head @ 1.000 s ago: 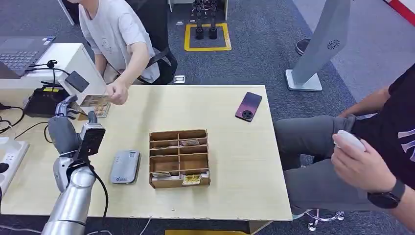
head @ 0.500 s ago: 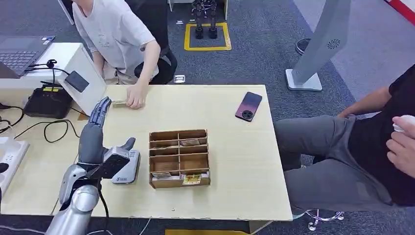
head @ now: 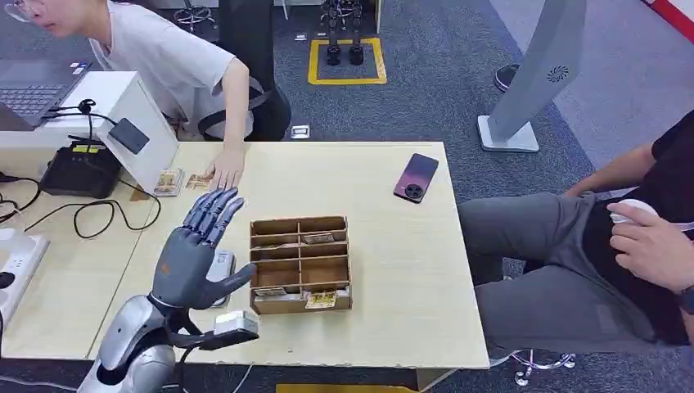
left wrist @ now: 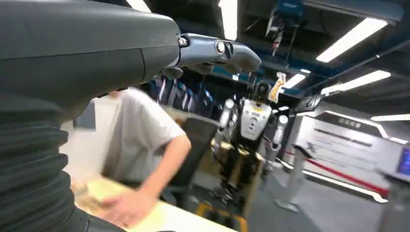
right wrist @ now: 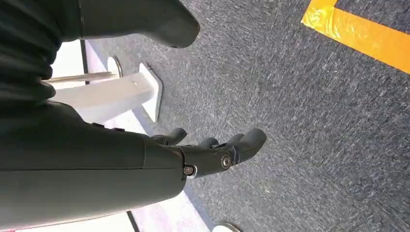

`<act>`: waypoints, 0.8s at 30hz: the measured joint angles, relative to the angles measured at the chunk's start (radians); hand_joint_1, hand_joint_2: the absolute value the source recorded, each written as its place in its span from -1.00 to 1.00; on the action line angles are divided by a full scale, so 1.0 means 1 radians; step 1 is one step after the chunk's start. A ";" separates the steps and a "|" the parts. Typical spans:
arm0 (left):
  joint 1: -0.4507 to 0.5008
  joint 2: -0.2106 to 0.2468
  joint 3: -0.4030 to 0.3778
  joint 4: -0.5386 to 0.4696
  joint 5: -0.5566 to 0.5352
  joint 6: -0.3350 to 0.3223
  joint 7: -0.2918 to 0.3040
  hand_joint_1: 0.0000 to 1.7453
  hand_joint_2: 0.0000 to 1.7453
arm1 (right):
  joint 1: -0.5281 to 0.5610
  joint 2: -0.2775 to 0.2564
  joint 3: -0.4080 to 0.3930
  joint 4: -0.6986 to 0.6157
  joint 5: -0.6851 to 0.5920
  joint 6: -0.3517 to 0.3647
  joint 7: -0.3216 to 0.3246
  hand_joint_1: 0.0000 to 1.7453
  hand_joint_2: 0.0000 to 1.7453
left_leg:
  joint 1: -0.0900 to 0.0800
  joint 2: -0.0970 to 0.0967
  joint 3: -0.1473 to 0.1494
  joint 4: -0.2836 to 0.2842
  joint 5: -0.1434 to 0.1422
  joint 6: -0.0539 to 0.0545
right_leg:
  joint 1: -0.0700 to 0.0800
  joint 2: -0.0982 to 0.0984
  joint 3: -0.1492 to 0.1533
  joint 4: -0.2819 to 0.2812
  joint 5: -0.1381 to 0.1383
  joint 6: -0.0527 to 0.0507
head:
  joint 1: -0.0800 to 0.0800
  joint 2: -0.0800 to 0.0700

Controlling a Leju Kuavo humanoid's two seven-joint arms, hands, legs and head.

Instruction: Pass the card to the sensor for recognition and then transmit it.

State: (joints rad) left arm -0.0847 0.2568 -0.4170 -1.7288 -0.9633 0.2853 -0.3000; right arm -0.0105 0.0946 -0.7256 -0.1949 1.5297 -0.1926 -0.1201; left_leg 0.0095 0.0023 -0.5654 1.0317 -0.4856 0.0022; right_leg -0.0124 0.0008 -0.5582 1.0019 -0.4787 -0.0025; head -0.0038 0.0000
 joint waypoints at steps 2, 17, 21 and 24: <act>-0.002 0.012 -0.041 0.005 -0.051 0.016 0.027 -1.00 1.00 | 0.000 0.000 -0.002 0.000 0.002 -0.001 -0.002 -1.00 1.00 | 0.000 0.000 0.000 0.000 0.000 0.000 | 0.000 0.000 0.000 0.000 0.000 0.000 | 0.000 0.000; -0.028 0.011 -0.123 0.118 -0.133 0.034 0.137 -1.00 1.00 | -0.001 0.000 -0.006 0.000 0.008 0.000 0.000 -1.00 1.00 | 0.000 0.000 0.000 0.000 0.000 0.000 | 0.000 0.000 0.000 0.000 0.000 0.000 | 0.000 0.000; -0.029 0.004 -0.122 0.143 -0.140 0.040 0.171 -1.00 1.00 | -0.002 0.000 -0.006 0.000 0.008 0.000 0.004 -1.00 1.00 | 0.000 0.000 0.000 0.000 0.000 0.000 | 0.000 0.000 0.000 0.000 0.000 0.000 | 0.000 0.000; -0.036 -0.005 -0.118 0.165 -0.151 0.048 0.210 -1.00 1.00 | -0.002 0.000 -0.007 0.000 0.008 0.000 0.004 -1.00 1.00 | 0.000 0.000 0.000 0.000 0.000 0.000 | 0.000 0.000 0.000 0.000 0.000 0.000 | 0.000 0.000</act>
State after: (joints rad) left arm -0.1211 0.2521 -0.5352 -1.5640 -1.1147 0.3334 -0.0896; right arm -0.0120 0.0950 -0.7324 -0.1953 1.5377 -0.1926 -0.1160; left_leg 0.0096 0.0023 -0.5655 1.0317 -0.4855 0.0023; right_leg -0.0124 0.0010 -0.5584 1.0019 -0.4786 -0.0025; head -0.0038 0.0000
